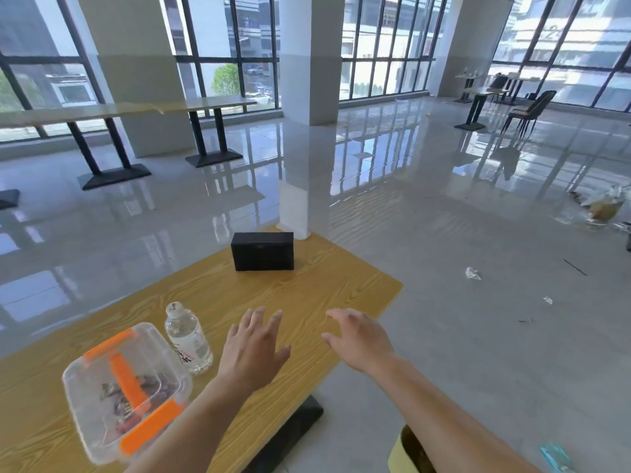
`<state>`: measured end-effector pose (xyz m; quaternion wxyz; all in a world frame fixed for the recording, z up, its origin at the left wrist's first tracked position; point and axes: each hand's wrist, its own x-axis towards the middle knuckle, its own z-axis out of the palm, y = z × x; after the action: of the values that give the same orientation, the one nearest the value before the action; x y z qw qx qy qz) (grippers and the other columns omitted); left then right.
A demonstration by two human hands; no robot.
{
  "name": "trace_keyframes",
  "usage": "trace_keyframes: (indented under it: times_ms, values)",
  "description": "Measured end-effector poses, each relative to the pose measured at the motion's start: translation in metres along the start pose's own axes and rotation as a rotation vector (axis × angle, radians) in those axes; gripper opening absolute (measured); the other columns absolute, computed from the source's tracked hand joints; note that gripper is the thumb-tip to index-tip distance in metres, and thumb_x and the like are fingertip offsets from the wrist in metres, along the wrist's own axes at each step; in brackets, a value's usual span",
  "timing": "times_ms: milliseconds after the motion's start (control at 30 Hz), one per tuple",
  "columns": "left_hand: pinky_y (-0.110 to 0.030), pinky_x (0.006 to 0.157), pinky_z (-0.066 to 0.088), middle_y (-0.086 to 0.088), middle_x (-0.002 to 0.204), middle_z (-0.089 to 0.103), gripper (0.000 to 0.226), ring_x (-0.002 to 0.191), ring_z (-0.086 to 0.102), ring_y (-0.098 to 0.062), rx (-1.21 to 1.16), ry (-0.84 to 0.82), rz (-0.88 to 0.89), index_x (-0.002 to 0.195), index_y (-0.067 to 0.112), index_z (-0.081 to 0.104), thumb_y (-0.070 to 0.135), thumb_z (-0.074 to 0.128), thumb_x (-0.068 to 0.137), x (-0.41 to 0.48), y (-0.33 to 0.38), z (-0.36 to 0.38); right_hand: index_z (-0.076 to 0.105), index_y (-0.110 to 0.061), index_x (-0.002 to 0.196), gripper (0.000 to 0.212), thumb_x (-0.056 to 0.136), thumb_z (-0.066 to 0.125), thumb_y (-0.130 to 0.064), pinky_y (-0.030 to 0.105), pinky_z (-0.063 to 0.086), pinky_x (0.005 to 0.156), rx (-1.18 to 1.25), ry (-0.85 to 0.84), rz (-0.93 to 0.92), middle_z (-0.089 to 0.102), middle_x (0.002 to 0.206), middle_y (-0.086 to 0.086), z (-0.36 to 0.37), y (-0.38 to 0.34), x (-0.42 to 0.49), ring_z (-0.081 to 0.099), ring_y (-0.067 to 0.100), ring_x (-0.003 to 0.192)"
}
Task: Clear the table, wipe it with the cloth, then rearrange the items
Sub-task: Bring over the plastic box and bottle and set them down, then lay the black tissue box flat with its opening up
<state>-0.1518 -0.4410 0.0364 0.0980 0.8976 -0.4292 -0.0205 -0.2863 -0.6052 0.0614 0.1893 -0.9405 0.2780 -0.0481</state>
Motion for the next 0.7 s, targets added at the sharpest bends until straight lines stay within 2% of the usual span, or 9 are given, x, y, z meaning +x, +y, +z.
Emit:
trace_keyframes:
  times_ms: [267, 700]
  values:
    - [-0.049, 0.117, 0.025, -0.009, 0.159, 0.023, 0.072, 0.148, 0.016, -0.027, 0.004, -0.031, -0.079, 0.152, 0.028, 0.020, 0.057, 0.046, 0.093, 0.046, -0.010, 0.017, 0.045, -0.023, 0.142, 0.051, 0.095, 0.056, -0.042, 0.036, 0.047, 0.097, 0.007, -0.059, -0.043, 0.054, 0.138, 0.002, 0.006, 0.020, 0.061, 0.052, 0.022, 0.125]
    - [-0.049, 0.117, 0.026, -0.009, 0.159, 0.024, 0.069, 0.148, 0.015, -0.028, -0.075, -0.030, -0.172, 0.152, 0.027, 0.020, 0.054, 0.046, 0.094, 0.185, -0.058, 0.028, 0.044, -0.024, 0.142, 0.050, 0.097, 0.052, -0.042, 0.037, 0.047, 0.096, -0.058, -0.148, -0.038, 0.053, 0.138, 0.002, 0.007, 0.011, 0.219, 0.051, 0.023, 0.124]
